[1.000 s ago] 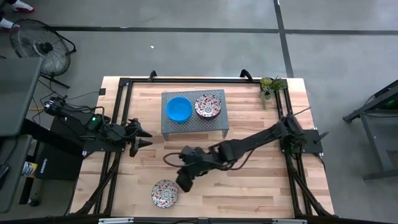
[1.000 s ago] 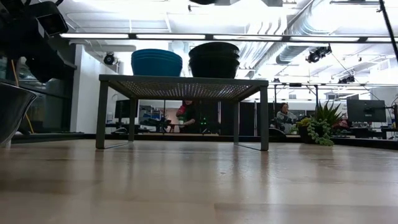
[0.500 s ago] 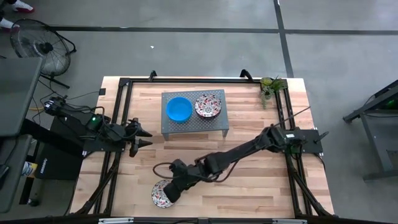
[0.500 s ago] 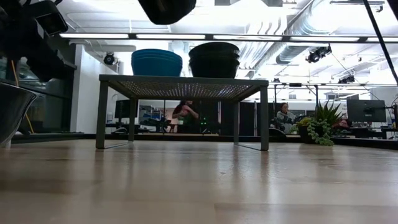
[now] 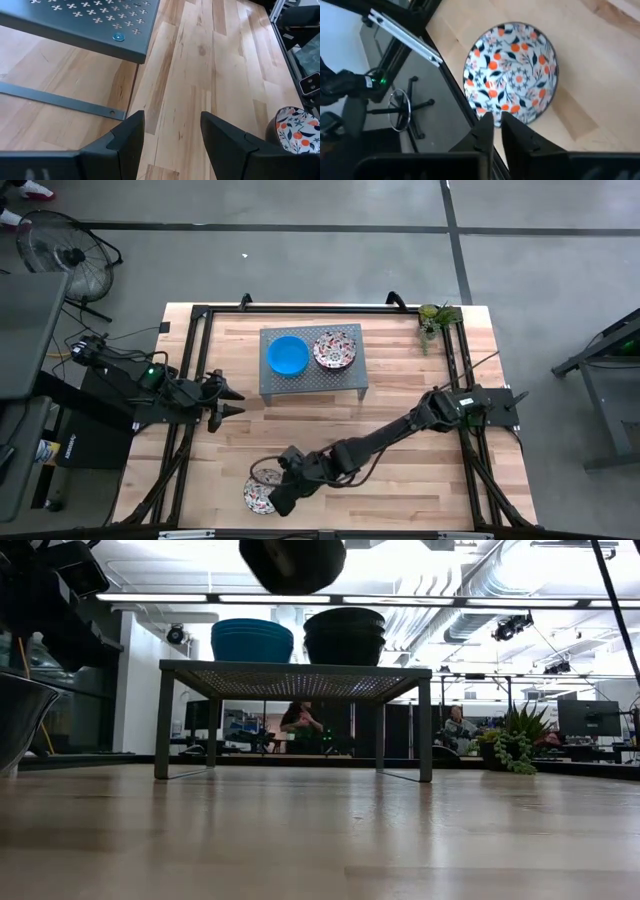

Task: Pick & Place Mini bowls
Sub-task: Stack the white bowl on top of the white bowls on the shelf

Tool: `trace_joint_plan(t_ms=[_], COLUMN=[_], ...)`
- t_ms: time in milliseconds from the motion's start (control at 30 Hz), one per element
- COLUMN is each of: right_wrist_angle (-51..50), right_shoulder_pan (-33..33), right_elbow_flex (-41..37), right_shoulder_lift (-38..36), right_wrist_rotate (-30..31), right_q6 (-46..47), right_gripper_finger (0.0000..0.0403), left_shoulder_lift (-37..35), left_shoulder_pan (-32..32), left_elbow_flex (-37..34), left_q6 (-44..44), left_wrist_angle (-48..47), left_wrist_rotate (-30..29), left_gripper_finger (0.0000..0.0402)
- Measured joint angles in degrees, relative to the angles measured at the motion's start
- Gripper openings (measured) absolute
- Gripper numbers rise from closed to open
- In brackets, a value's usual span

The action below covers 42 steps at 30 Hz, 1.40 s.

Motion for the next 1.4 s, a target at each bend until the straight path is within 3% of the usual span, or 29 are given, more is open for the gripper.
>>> trace_joint_plan(t_ms=[300, 467, 800, 1400], right_wrist_angle=[-4.2, -3.0, -1.2, 1.6], right_shoulder_pan=[1.3, 1.0, -0.1, -1.2], right_elbow_flex=[0.0, 0.0, 0.0, 0.0], right_shoulder_lift=[0.0, 2.0, 5.3, 8.8], right_wrist_rotate=[3.5, 4.8, 3.6, 2.3], right_q6=[5.6, 11.6, 19.1, 23.4], right_gripper_finger=[0.0127, 0.0158, 0.0162, 0.0146], left_shoulder_lift=[0.0, 0.0, 0.0, 0.0], left_shoulder_pan=[0.0, 0.0, 0.0, 0.0], left_elbow_flex=[0.0, 0.0, 0.0, 0.0], left_q6=[0.0, 0.0, 0.0, 0.0], left_wrist_angle=[0.0, 0.0, 0.0, 0.0], left_wrist_rotate=[0.0, 0.1, 0.1, 0.1], left_gripper_finger=[0.019, 0.019, 0.019, 0.019])
